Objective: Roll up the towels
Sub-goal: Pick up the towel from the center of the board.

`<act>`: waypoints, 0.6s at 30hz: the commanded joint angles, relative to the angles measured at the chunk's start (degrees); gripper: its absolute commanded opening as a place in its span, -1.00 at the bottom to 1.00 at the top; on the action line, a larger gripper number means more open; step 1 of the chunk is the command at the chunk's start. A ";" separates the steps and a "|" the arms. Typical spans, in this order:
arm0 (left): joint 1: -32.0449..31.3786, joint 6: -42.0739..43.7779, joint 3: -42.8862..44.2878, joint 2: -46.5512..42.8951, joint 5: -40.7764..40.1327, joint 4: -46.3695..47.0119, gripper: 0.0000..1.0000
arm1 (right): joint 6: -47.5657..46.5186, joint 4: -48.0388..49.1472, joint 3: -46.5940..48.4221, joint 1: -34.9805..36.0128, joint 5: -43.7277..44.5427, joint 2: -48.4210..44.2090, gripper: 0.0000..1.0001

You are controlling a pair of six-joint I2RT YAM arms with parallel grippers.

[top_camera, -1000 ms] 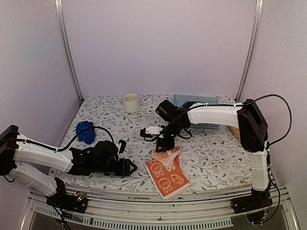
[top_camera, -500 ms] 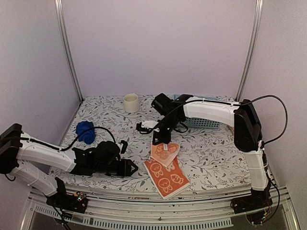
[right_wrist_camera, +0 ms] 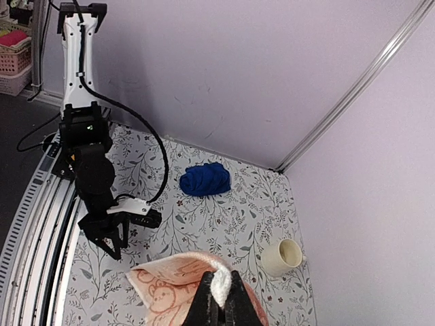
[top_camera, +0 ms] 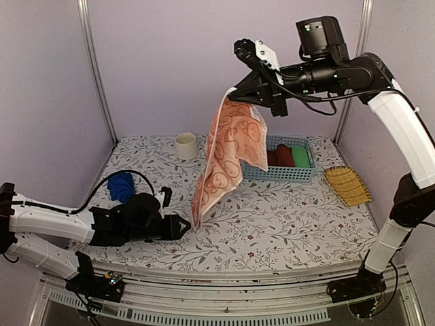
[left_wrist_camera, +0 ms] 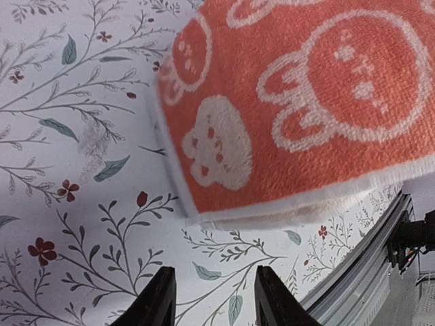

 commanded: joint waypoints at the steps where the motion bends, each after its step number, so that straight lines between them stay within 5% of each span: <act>1: 0.69 0.56 -1.54 -5.00 -4.24 -2.46 -0.16 | -2.90 -2.47 -13.50 -1.59 0.71 -5.74 -0.96; 4: 1.62 2.02 -2.18 -7.05 -4.41 -3.87 -0.15 | -1.66 1.38 -30.64 -8.84 -4.05 -12.16 -0.96; 7: 2.17 7.51 -2.58 -7.26 -1.17 -2.54 -0.64 | -0.33 11.11 -51.90 -15.92 -4.77 -19.91 -0.96; 9: 2.21 11.09 -1.42 -5.59 0.17 -2.37 -0.69 | 0.54 17.29 -63.40 -20.41 -4.19 -23.42 -0.96; 15: 1.69 18.42 9.64 7.15 -0.96 -15.24 -0.24 | 7.17 26.46 -77.07 -30.51 -3.18 -24.03 -0.96; 18: 0.87 15.83 17.07 14.61 -8.83 -27.92 -0.05 | 8.66 30.82 -80.26 -32.26 -2.71 -24.04 -0.95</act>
